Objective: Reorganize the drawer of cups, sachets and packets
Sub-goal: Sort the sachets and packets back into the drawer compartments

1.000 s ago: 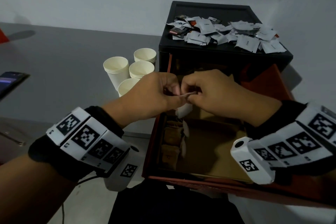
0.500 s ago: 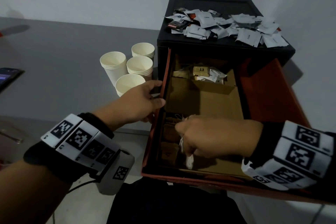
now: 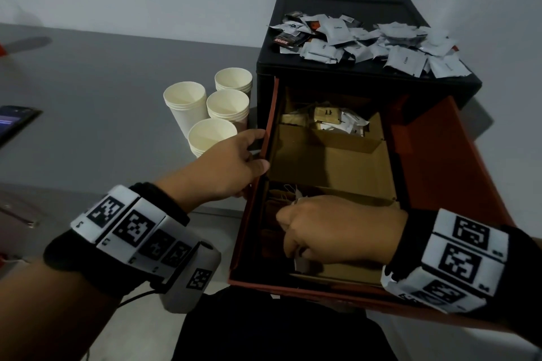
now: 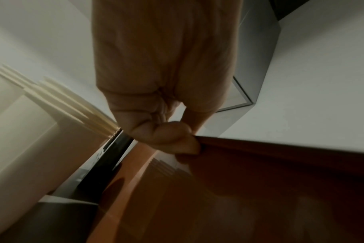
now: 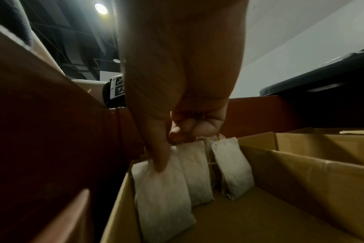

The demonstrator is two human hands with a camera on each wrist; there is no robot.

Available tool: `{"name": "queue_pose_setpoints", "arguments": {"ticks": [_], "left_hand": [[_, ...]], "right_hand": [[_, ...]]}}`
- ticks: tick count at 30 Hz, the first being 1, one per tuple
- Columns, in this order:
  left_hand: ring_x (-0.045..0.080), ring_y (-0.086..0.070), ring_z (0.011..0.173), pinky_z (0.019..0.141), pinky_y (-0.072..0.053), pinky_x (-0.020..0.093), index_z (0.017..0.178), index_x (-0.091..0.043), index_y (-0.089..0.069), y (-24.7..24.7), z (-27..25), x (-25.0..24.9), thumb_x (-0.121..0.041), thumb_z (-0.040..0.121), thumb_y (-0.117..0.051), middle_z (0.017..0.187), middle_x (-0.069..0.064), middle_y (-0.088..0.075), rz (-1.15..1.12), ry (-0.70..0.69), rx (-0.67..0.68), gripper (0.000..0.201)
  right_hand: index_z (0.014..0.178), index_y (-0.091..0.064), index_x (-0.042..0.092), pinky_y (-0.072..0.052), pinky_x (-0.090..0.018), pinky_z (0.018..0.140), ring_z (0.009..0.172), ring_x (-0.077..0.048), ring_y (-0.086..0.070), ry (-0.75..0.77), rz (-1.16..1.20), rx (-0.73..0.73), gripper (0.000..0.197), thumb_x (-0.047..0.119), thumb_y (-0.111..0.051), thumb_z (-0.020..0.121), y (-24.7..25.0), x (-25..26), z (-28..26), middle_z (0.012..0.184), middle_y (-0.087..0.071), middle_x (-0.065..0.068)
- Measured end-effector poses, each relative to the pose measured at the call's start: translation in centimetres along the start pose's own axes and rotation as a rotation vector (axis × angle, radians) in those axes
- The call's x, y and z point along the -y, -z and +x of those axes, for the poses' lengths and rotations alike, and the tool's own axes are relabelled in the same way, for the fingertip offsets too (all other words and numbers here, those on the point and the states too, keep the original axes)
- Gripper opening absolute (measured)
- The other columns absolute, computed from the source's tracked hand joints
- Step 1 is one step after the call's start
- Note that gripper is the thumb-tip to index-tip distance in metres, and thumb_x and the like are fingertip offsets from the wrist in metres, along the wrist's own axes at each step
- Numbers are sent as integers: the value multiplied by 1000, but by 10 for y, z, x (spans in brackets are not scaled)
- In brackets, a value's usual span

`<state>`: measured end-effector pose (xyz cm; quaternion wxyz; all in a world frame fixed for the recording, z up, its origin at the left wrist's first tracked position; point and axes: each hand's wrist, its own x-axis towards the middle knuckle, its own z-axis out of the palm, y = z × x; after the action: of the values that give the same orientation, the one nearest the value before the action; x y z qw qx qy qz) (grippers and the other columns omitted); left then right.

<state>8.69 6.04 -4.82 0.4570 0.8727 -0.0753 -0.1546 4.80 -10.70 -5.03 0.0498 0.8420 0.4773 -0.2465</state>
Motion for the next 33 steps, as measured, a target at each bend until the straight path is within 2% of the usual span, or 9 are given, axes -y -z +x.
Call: {"name": "queue_pose_setpoints", "arguments": {"ticks": [5,10,16,20,23,26,28,31,33], "left_hand": [[13,-55,52,42,-45,16,143,-22,-32,-1,0,1,-13,96,-50,70,0,-60,-13,-1,3,52],[3,-55,43,42,-44,15,144,-23,-30,0,1,3,-14,96,-50,72,0,-61,-3,1,10,52],[3,-56,43,42,-44,15,144,-23,-30,0,2,4,-14,96,-50,71,-1,-62,-6,4,16,53],[8,-57,49,43,-45,16,144,-25,-31,1,1,4,-15,96,-50,74,-2,-61,-7,12,22,53],[12,-58,54,43,-46,16,144,-25,-31,1,0,3,-15,96,-50,76,-2,-62,-5,12,20,52],[14,-58,57,44,-48,16,143,-26,-30,2,-1,2,-14,97,-49,80,0,-64,-13,20,37,52],[15,-58,57,45,-48,16,143,-25,-31,2,0,2,-14,96,-49,81,1,-64,-19,16,41,51],[17,-58,60,45,-48,16,144,-26,-30,2,1,3,-15,97,-49,84,2,-65,-20,20,49,52],[17,-59,60,46,-48,17,144,-26,-30,2,1,3,-15,97,-49,84,3,-65,-21,24,56,52]], "right_hand": [[109,-67,13,-45,-35,76,98,-21,-50,-1,-7,-3,25,12,-52,90,-3,1,0,109,-49,-4],[93,-73,12,-43,-31,58,79,-23,-56,61,51,-199,15,10,-61,83,-1,-1,-1,93,-56,-7],[121,-61,19,-44,-32,77,101,-19,-50,-24,34,-38,31,16,-55,92,-1,-2,1,113,-49,-1],[135,-46,29,-41,-24,80,108,-13,-47,-153,72,-70,46,18,-55,92,4,-7,-3,119,-46,4],[127,-51,33,-39,-21,73,94,-6,-44,-222,139,-190,40,21,-59,89,13,-15,-10,104,-46,11],[106,-58,29,-40,-20,64,81,-6,-50,-273,223,-275,21,17,-55,89,15,-26,-18,96,-55,10],[101,-61,24,-48,-24,68,80,-8,-58,-303,263,-109,18,14,-50,91,12,-29,-22,94,-58,9],[123,-59,20,-46,-29,84,101,-16,-58,-296,169,365,35,7,-44,94,2,-19,-19,116,-59,2],[134,-48,18,-42,-31,86,112,-25,-51,-262,83,518,44,2,-40,94,-5,-11,-11,129,-52,-4]]}}
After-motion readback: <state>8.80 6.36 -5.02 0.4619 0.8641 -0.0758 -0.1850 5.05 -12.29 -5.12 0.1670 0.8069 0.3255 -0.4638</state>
